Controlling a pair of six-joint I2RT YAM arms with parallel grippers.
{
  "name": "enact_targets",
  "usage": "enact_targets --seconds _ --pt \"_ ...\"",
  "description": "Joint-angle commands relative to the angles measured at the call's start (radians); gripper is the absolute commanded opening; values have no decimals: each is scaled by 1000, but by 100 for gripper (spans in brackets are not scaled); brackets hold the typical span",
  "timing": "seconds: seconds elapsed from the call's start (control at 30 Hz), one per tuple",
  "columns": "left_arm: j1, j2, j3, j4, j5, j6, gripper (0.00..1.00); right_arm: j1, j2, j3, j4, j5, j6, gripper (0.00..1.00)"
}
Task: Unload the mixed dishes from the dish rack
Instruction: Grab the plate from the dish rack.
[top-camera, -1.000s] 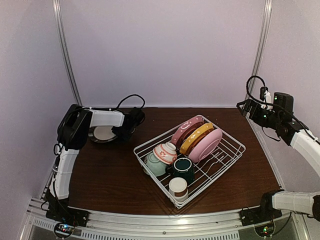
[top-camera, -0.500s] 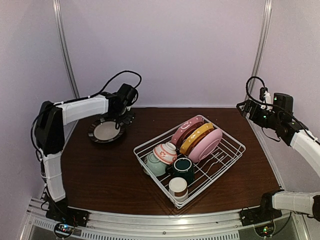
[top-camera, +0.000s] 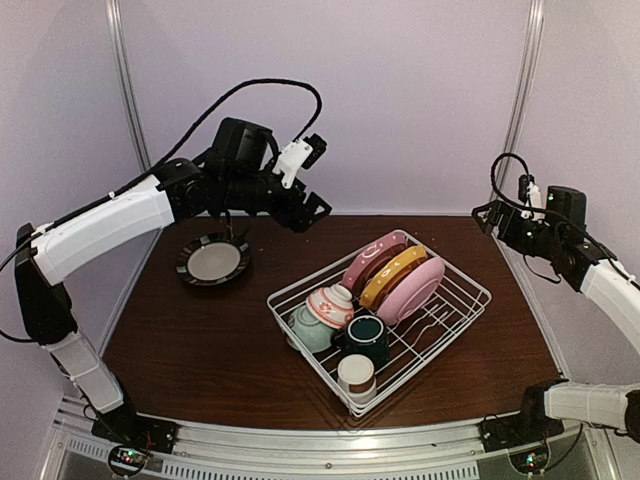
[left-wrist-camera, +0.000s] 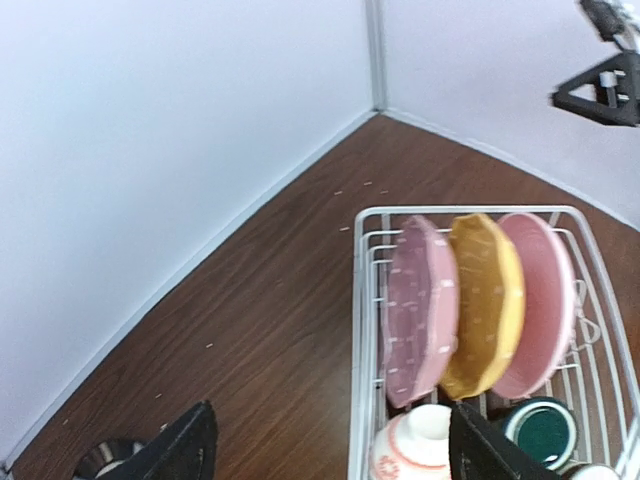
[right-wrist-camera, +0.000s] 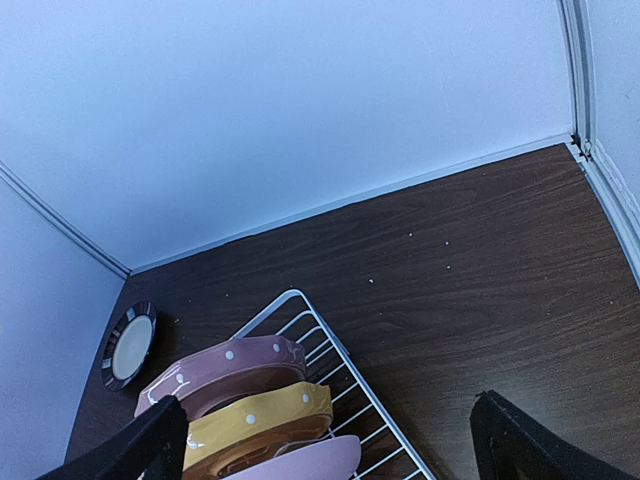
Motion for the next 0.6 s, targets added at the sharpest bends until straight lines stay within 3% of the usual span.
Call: enact_targets --seconds 0.0,0.23,0.57 --pt "-78 3 21 83 214 27 81 -5 -13 -13 -6 -7 -19 100" --pt "-224 115 103 89 245 -18 80 -5 -23 -15 -15 -5 -22 100" --pt "-309 322 224 45 173 -64 71 -5 -33 -24 -22 1 -30 100"
